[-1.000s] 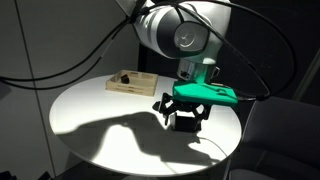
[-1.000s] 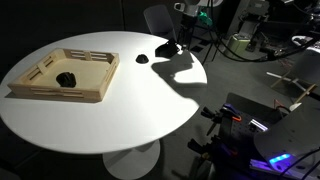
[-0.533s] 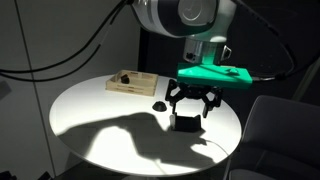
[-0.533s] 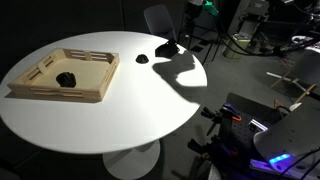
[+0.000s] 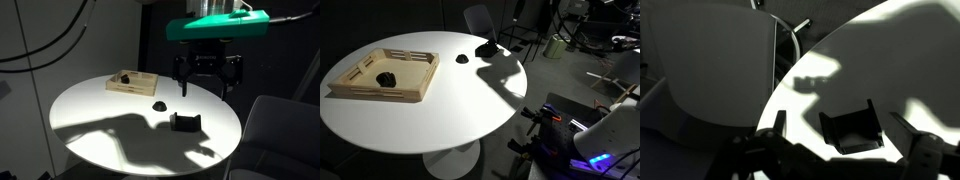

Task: Pick up the rightmost black object and flip it to the left, put the black object back onto the table

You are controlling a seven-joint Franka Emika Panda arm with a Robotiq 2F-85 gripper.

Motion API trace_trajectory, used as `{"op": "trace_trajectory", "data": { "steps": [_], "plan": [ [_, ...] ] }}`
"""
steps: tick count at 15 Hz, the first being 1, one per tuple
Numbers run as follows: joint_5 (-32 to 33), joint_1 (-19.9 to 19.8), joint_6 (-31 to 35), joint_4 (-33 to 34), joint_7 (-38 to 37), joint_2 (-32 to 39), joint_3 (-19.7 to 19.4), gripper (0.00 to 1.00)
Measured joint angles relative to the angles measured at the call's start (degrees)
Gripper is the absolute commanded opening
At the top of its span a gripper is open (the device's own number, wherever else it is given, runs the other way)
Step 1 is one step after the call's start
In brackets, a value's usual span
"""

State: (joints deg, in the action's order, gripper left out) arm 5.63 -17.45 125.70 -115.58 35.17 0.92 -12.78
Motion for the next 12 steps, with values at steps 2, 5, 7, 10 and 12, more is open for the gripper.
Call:
{"op": "trace_trajectory", "data": {
  "steps": [2,5,7,10,12],
  "plan": [
    [1.6,0.1,-2.9,0.0,-7.2,-1.8,0.0,1.0],
    [1.7,0.6,-7.8,0.0,-16.4,-4.1,0.0,1.0],
    [1.0,1.4,-11.1,0.0,-21.0,-5.5,0.0,1.0],
    [-0.7,3.1,-15.3,-0.1,-25.9,-7.7,0.5,1.0],
    [-1.8,4.4,-17.2,-0.4,-28.5,-9.4,1.1,1.0]
  ]
}}
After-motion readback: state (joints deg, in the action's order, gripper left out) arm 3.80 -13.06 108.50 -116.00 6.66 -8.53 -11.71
